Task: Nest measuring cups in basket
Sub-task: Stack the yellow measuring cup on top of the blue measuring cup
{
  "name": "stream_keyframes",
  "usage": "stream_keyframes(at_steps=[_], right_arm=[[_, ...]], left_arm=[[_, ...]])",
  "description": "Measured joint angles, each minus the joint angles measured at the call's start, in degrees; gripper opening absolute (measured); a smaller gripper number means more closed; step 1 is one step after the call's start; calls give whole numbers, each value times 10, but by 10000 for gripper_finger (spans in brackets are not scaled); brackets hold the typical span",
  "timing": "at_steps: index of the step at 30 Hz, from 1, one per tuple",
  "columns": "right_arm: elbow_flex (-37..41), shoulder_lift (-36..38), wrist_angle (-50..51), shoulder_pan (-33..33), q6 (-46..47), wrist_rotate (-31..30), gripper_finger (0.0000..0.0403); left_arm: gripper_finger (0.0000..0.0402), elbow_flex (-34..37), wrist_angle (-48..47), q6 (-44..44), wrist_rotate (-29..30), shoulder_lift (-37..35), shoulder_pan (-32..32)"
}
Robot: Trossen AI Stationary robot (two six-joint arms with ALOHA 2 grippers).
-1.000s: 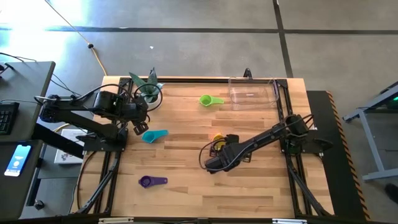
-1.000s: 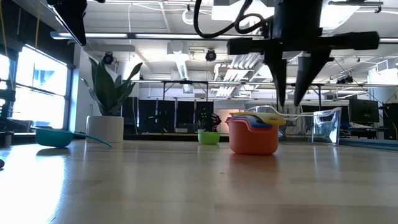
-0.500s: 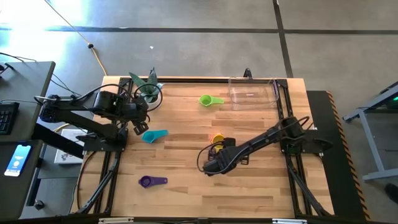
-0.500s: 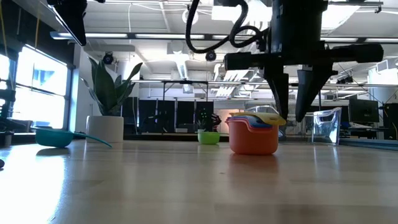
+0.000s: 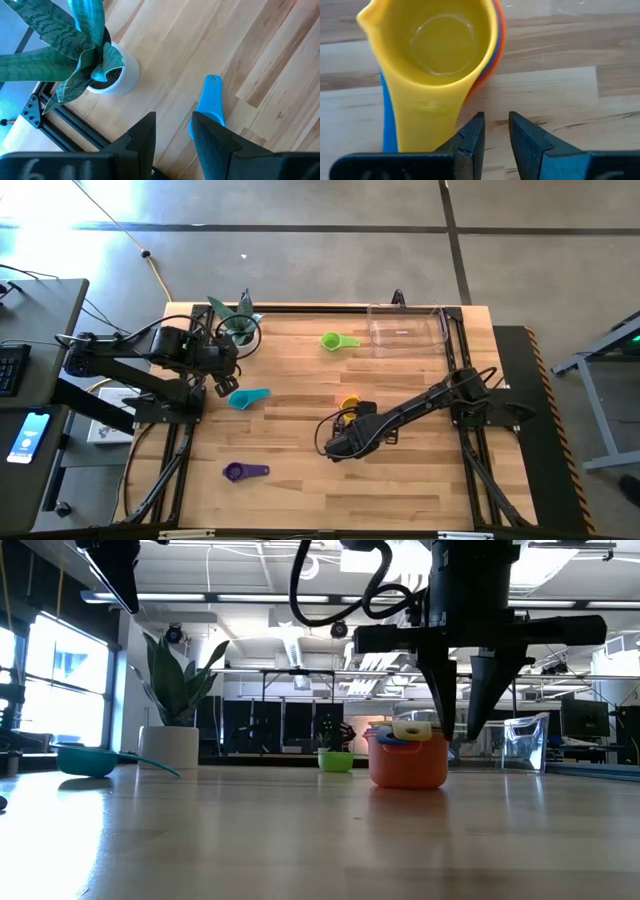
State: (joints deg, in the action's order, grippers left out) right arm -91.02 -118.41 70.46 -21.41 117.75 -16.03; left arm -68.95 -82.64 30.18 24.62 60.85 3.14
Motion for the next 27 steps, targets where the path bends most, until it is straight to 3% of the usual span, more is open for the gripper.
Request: stream_keyframes(at_steps=[5, 14, 27], right_arm=[[0, 0, -2, -1, 3, 0, 80], [0, 19, -3, -1, -10, 0, 80], [0, 114, 2, -2, -49, -50, 80]], left_arm=[[115, 0, 0, -3, -3, 0, 0], [115, 0, 47, -36, -85, 3, 5], [115, 0, 144, -54, -90, 31, 48]])
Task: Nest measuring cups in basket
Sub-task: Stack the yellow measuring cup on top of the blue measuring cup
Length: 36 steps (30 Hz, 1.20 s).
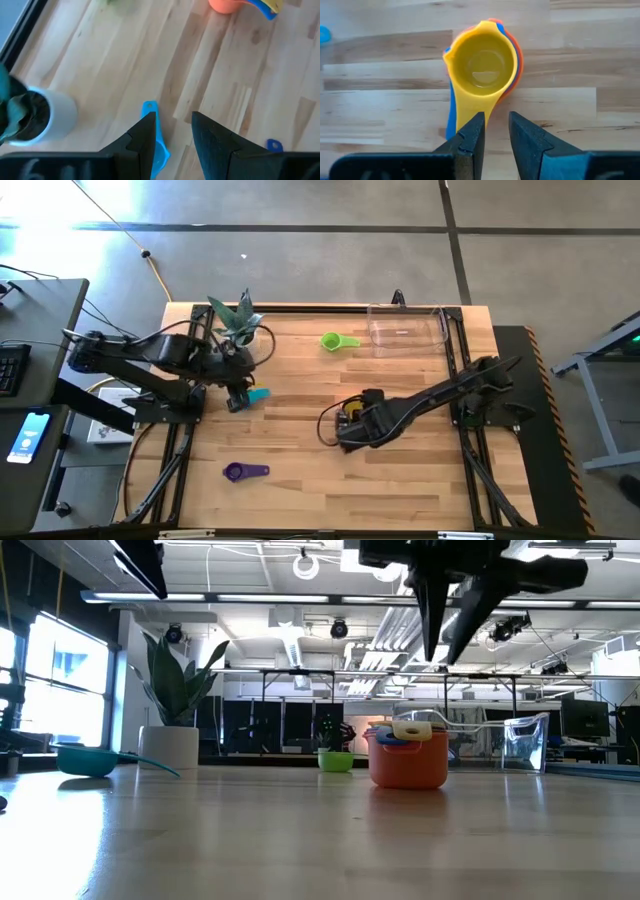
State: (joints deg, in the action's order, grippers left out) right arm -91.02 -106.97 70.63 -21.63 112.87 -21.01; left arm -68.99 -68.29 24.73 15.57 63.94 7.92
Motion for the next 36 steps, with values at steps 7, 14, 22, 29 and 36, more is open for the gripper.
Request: stream_keyframes(at_steps=[7, 14, 22, 29, 36], right_arm=[[0, 33, 8, -6, -21, 3, 80], [0, 40, 68, -20, -15, 41, 80], [0, 40, 112, -34, 11, 65, 80], [0, 40, 122, -32, -18, 47, 80], [0, 57, 164, 3, -100, 56, 80]], left_arm=[[115, 0, 73, -36, 0, 61, 32], [115, 0, 151, -77, 0, 121, 56], [115, 0, 244, -123, 0, 197, 62], [115, 0, 328, -147, -14, 259, 61], [115, 0, 375, -170, -30, 320, 60]])
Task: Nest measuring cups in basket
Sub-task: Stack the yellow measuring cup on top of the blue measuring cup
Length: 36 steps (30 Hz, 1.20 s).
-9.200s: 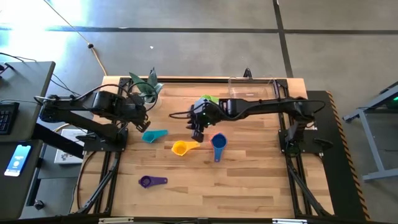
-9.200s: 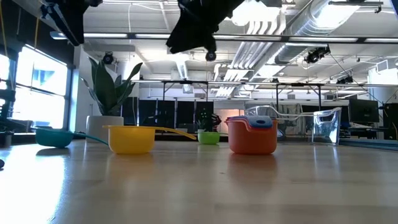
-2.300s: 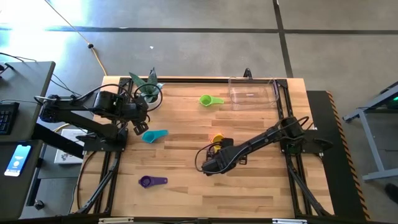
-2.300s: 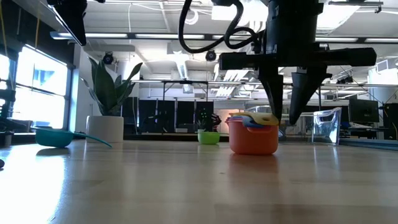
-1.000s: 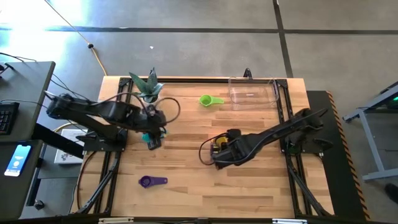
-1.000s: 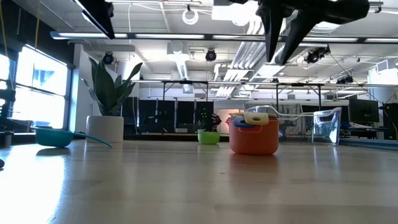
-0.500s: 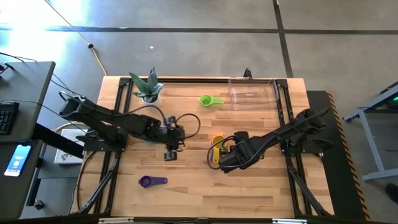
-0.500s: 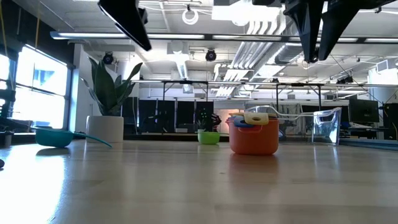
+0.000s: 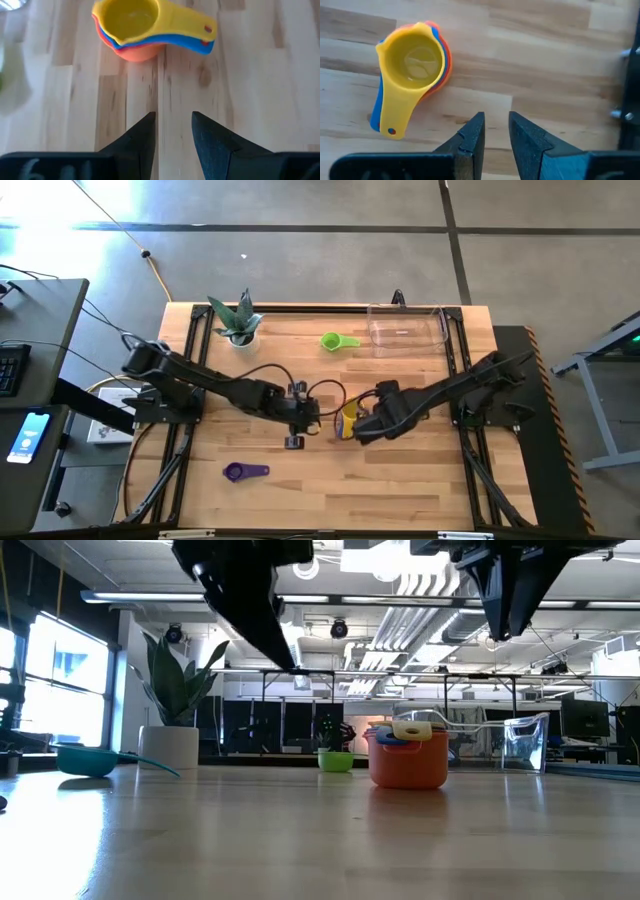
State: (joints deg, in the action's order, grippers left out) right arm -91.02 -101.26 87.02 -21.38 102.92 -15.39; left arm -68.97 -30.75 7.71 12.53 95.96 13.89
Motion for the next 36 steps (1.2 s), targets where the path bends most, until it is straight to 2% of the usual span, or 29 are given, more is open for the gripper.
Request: stream_keyframes(at_steps=[5, 9, 12, 16, 21, 25, 29, 36], right_arm=[[8, 50, 29, 16, -37, -35, 80], [94, 140, -8, 19, -20, -71, 80], [178, 202, -76, 12, 17, -76, 80], [274, 250, -223, 1, 21, -79, 80], [348, 245, -366, 2, 23, -79, 80], [375, 221, -465, 2, 21, -75, 80], [380, 187, -514, 3, 21, -65, 80], [379, 132, -589, 1, 22, -35, 80]], left_arm=[[115, 0, 6, 0, -3, 33, -7], [115, 0, 22, 1, -19, 44, -16], [115, 0, 32, 1, -29, 46, -21], [115, 0, 54, 1, -34, 46, -24], [115, 0, 87, -3, -35, 46, -29], [115, 0, 96, -4, -42, 61, -36], [115, 0, 109, -2, -75, 92, -43], [115, 0, 134, 1, -80, 135, -42]])
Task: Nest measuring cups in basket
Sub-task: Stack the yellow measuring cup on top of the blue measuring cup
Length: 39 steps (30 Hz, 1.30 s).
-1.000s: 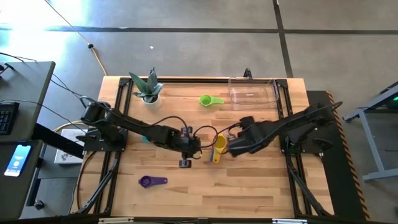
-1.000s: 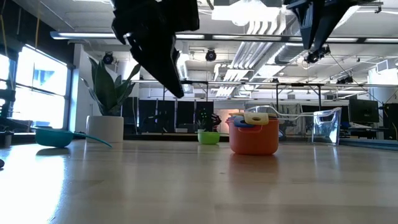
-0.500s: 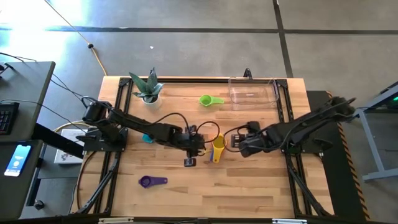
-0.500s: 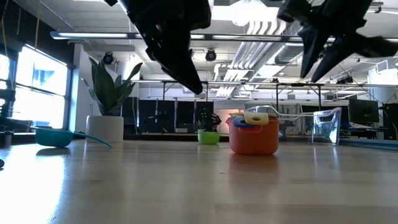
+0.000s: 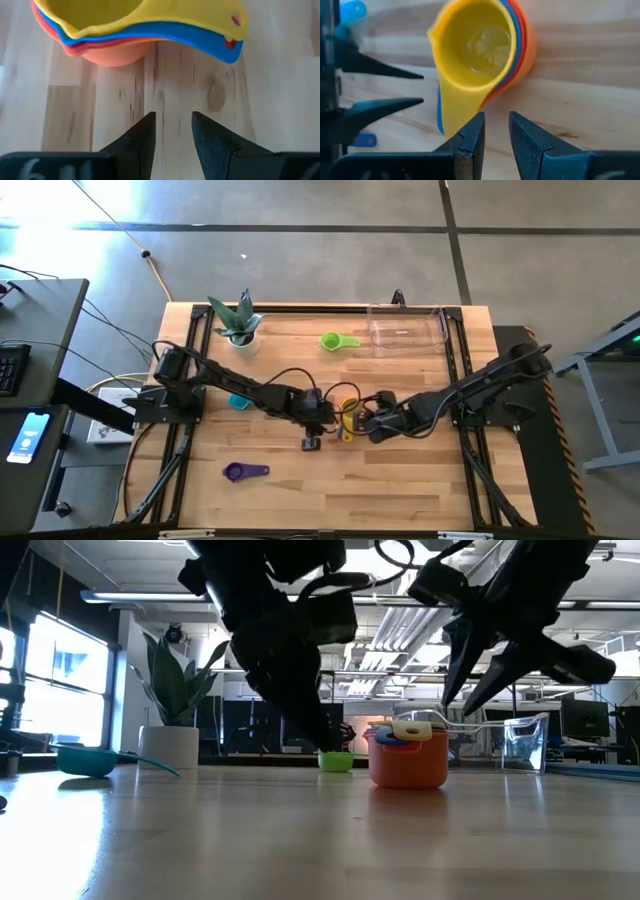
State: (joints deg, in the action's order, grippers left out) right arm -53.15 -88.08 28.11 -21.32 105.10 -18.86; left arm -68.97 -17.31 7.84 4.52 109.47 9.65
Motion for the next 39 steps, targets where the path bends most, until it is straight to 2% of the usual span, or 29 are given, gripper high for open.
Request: stream_keyframes(at_steps=[11, 39], right_arm=[[0, -57, -57, -1, 21, 45, 80], [0, -64, -83, 5, 29, 41, 80]], left_arm=[[115, 0, 57, 15, -25, 13, 0], [115, 0, 126, 9, -24, 16, -4]])
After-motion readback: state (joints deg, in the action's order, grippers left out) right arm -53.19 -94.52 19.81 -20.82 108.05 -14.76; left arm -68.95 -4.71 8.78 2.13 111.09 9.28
